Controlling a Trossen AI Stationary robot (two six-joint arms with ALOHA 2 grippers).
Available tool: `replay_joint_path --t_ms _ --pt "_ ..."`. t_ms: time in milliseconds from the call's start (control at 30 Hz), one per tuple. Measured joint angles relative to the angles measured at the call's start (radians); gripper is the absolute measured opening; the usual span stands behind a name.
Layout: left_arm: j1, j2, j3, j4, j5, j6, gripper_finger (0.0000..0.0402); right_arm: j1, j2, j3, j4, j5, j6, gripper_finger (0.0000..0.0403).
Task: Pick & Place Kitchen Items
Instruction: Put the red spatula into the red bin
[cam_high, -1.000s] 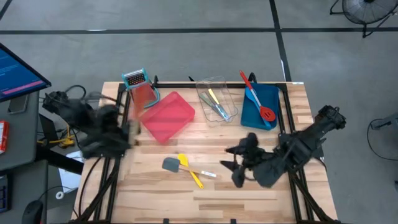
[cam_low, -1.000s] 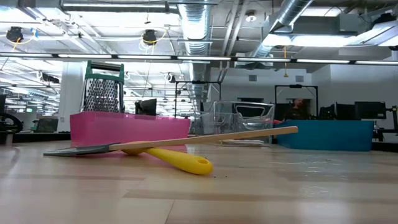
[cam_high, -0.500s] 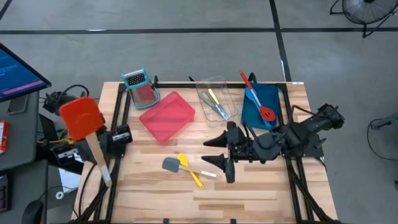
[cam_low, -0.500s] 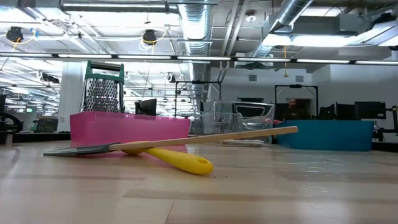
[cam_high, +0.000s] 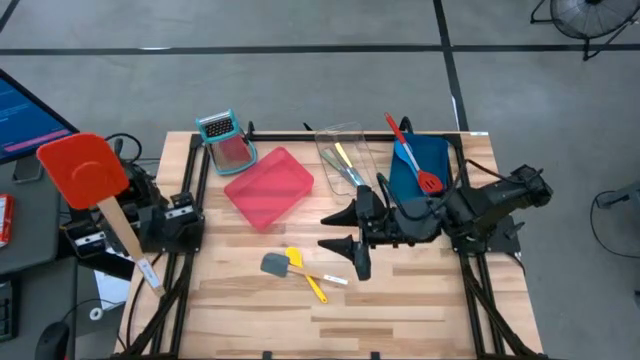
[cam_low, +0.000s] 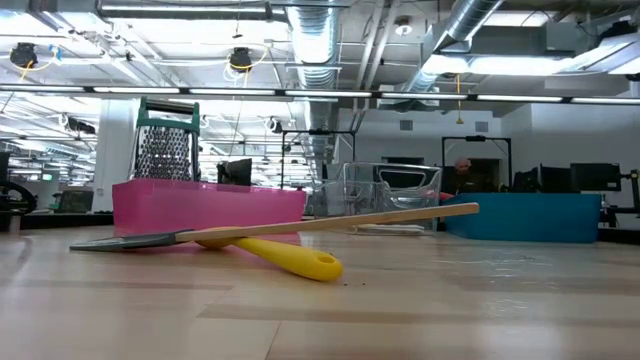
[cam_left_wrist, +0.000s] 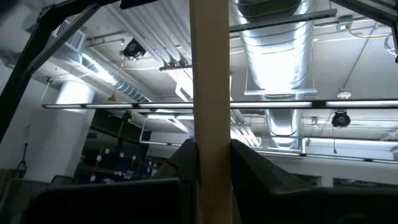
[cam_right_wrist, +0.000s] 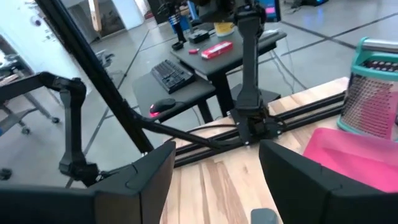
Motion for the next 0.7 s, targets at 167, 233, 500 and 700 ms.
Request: replay_joint_path --t_ms 167,233,500,700 --pt "0.000 0.000 0.000 0.008 -0.023 -0.005 0.0051 -0.046 0.000 0.000 -0.040 -0.037 -0.009 0.0233" --pt "0.001 -0.001 0.000 0.013 -0.026 -0.003 0.0051 -0.069 0.000 0.000 -0.055 -0.051 -0.014 0.0233" --pt "0.020 -0.001 0.000 0.017 -0.026 0.001 0.0051 -0.194 0.000 0.000 -0.058 -0.232 -0.102 0.0233" --pt "0.055 -0.014 0.000 0.014 -0.026 0.000 0.0051 -0.283 0.000 0.000 -0.057 -0.321 -0.117 0.0233"
